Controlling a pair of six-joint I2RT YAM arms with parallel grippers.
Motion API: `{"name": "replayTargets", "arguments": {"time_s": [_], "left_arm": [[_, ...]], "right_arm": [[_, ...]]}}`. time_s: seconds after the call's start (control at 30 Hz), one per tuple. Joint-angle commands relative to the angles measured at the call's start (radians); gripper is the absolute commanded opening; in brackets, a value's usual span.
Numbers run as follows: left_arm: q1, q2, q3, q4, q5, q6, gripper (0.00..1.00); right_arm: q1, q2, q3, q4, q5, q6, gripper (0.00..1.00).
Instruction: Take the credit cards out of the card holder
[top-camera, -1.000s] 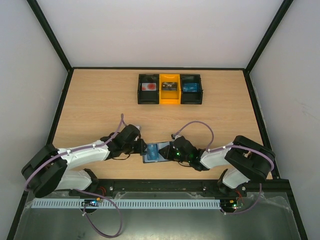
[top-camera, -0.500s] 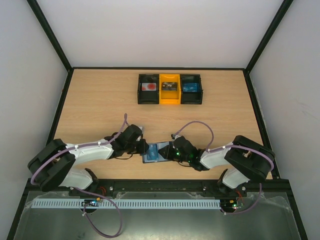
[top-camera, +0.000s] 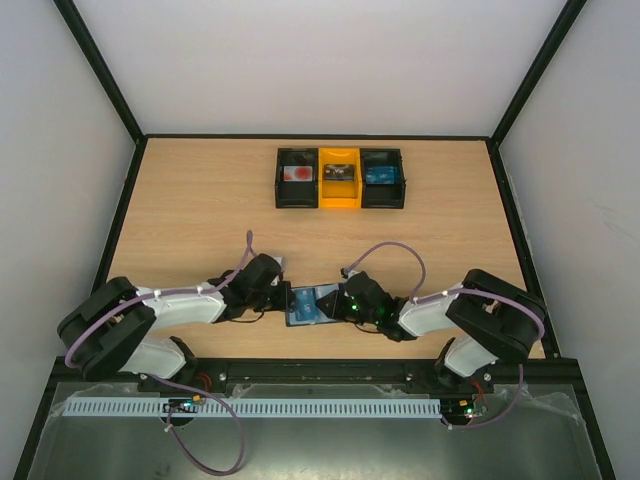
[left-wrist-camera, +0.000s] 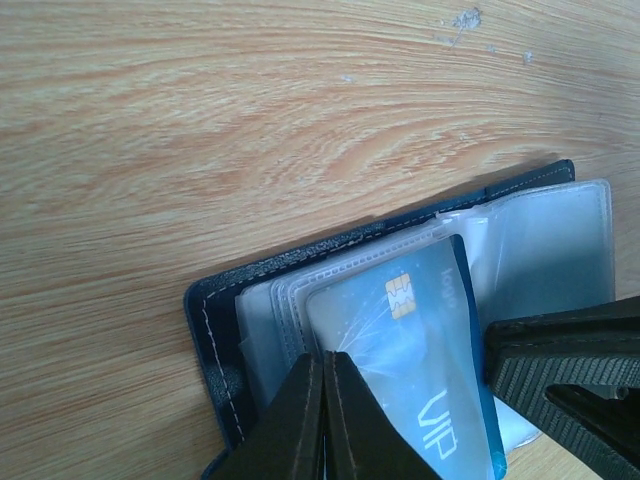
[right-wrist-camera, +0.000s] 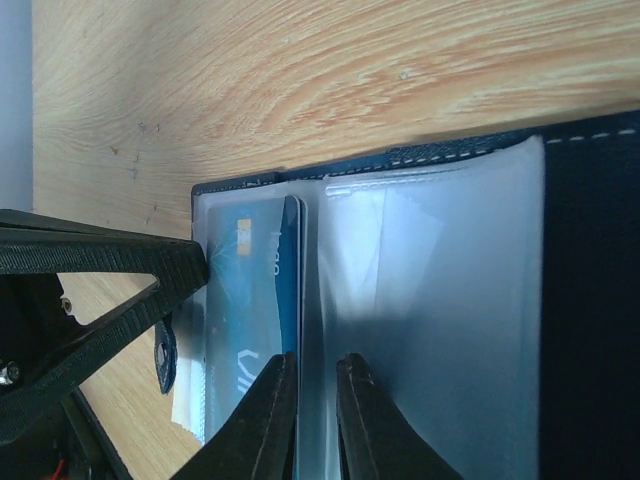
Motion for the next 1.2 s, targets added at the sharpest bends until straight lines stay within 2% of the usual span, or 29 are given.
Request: {"name": "replayTargets", "arguments": {"time_s": [0.0,0.4,0.6,0.93,1.17], "left_arm": [[0.001,0.011,-0.033,0.006,0.021,-0.013,0.03],[0.001,0.01,-0.039,0.007,0.017,-0.013,0.03],[0.001,0.01,-0.043,0.005,0.01,-0.013,0.03],[0.001,-0.013,-0.049,-0.011,-0.005,-0.01,0.09],[0.001,-0.013,-0.056,-0.001,-0.009,-0.008,0.05]], "right_arm": [[0.007,0.027,0.019,0.012,-0.004,-0.004,0.13],[0.008,0.063,0.023,0.057,-0.033,0.001,0.13],[0.008,0.056,0.008,0.074,-0.037,-0.007,0.02],[0.009,-0.022,-0.047,0.061,0.021,-0.01,0.02],[0.008,-0.064,-0.057,0.029,0.048,-0.012,0.02]]}}
